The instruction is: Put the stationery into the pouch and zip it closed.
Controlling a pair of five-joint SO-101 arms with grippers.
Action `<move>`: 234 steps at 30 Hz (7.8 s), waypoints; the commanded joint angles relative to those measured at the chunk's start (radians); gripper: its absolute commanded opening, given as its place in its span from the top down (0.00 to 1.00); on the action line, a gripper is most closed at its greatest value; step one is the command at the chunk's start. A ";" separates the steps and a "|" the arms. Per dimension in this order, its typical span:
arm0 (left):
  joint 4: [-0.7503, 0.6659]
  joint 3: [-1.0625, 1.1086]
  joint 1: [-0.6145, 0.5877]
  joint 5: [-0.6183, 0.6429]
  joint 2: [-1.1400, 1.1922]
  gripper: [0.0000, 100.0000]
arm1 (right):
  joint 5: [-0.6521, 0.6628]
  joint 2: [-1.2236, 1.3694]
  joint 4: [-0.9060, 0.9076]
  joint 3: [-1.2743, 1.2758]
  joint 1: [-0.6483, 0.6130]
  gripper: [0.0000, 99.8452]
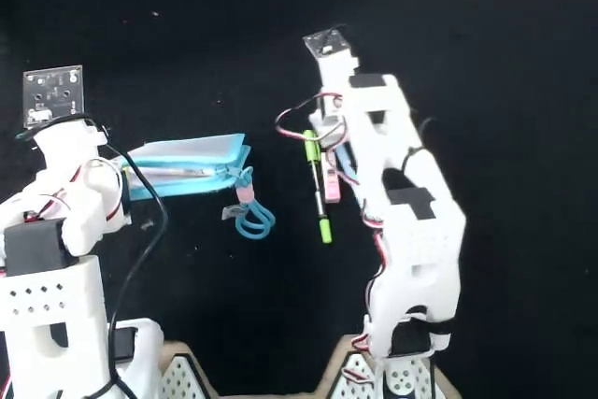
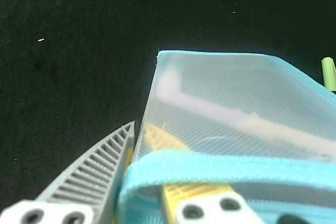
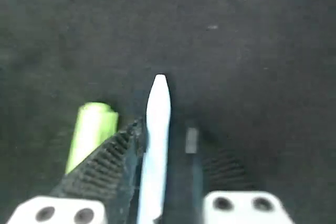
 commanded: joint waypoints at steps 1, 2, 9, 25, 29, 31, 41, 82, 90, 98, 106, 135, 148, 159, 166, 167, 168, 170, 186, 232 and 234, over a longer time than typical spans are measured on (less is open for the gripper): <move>-0.006 0.024 -0.002 -0.008 0.003 0.97 | 0.066 -0.004 -0.003 -0.039 0.114 0.98; -0.006 0.024 -0.002 -0.008 0.003 0.97 | 0.069 -0.016 0.005 -0.045 0.137 0.99; -0.009 0.024 -0.002 -0.008 0.003 0.97 | 0.193 -0.107 0.230 -0.050 0.232 0.99; -0.006 0.024 -0.002 -0.008 0.003 0.97 | 0.387 0.099 0.422 -0.315 0.158 0.86; -0.006 0.024 -0.002 -0.008 0.003 0.97 | 0.390 0.203 0.517 -0.443 0.187 0.87; -0.006 0.024 -0.002 -0.008 0.003 0.97 | 0.390 0.245 0.569 -0.513 0.198 0.87; -0.006 0.024 -0.002 -0.008 0.003 0.97 | 0.456 0.383 0.741 -0.730 0.218 0.99; -0.006 0.022 -0.002 -0.008 0.003 0.97 | 0.333 -0.114 0.226 0.056 0.238 0.87; -0.006 0.022 -0.002 -0.008 0.003 0.97 | 0.307 -0.120 0.196 0.099 0.244 0.98; -0.006 0.022 -0.002 -0.008 0.003 0.97 | 0.218 -0.435 0.327 0.180 0.203 0.99; -0.006 0.024 -0.002 -0.008 0.003 0.97 | 0.207 -0.957 0.259 0.475 0.061 0.99; -0.006 0.024 -0.002 -0.008 0.003 0.97 | -0.203 -2.140 -0.559 0.977 -0.738 0.99; -0.008 0.024 -0.002 -0.008 0.003 0.97 | -0.201 -2.172 -0.856 1.290 -0.822 0.99; -0.009 0.024 -0.002 -0.008 0.003 0.97 | -0.198 -2.170 -0.996 1.484 -0.822 0.99; -0.006 0.024 -0.002 -0.008 0.003 0.97 | -0.164 -2.169 -1.020 1.612 -0.822 0.99; -0.006 0.022 -0.002 -0.008 0.003 0.97 | -0.135 -2.164 -1.019 1.620 -0.822 0.99; -0.006 0.022 -0.002 -0.008 0.003 0.97 | -0.112 -2.152 -1.019 1.620 -0.822 0.99; -0.006 0.021 -0.002 -0.008 0.003 0.97 | -0.087 -2.101 -1.017 1.606 -0.822 0.99; -0.006 0.024 -0.002 -0.008 0.003 0.97 | -0.089 -1.463 -0.299 0.917 -0.815 0.87; -0.005 0.024 -0.004 -0.009 0.003 0.97 | -0.232 -0.607 -0.186 0.705 -0.072 0.85; -0.005 0.024 -0.004 -0.009 0.003 0.97 | -0.209 -0.565 -0.192 0.697 -0.074 0.85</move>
